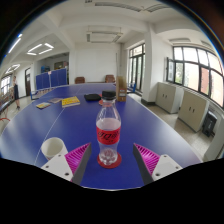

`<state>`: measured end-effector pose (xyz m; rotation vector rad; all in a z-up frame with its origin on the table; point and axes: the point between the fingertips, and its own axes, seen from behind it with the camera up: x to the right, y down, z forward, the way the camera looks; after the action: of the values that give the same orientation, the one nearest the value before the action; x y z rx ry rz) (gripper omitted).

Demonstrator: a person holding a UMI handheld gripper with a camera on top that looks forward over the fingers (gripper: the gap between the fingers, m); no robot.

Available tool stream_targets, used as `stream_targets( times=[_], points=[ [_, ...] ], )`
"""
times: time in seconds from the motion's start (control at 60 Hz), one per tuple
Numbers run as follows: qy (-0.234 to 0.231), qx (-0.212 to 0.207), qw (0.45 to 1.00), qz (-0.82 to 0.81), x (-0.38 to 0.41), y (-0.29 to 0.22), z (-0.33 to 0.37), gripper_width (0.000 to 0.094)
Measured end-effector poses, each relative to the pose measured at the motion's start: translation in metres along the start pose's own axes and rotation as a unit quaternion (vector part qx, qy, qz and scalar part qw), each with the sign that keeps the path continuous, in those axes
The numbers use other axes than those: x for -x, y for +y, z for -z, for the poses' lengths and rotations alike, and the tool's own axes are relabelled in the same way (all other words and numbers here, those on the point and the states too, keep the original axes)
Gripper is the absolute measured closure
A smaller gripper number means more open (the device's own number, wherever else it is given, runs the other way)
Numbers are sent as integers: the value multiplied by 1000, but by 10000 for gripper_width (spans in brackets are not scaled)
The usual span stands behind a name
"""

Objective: Pour water

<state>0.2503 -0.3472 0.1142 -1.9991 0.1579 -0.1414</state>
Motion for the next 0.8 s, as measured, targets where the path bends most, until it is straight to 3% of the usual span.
stream_targets(
  times=[0.1,0.45,0.65,0.8],
  points=[
    [-7,-3,1000,12,8,-15,63,78],
    [-23,17,998,48,38,6,308,84],
    [-26,16,999,45,41,26,382,84],
    [-25,12,998,50,39,24,401,85]
  ],
)
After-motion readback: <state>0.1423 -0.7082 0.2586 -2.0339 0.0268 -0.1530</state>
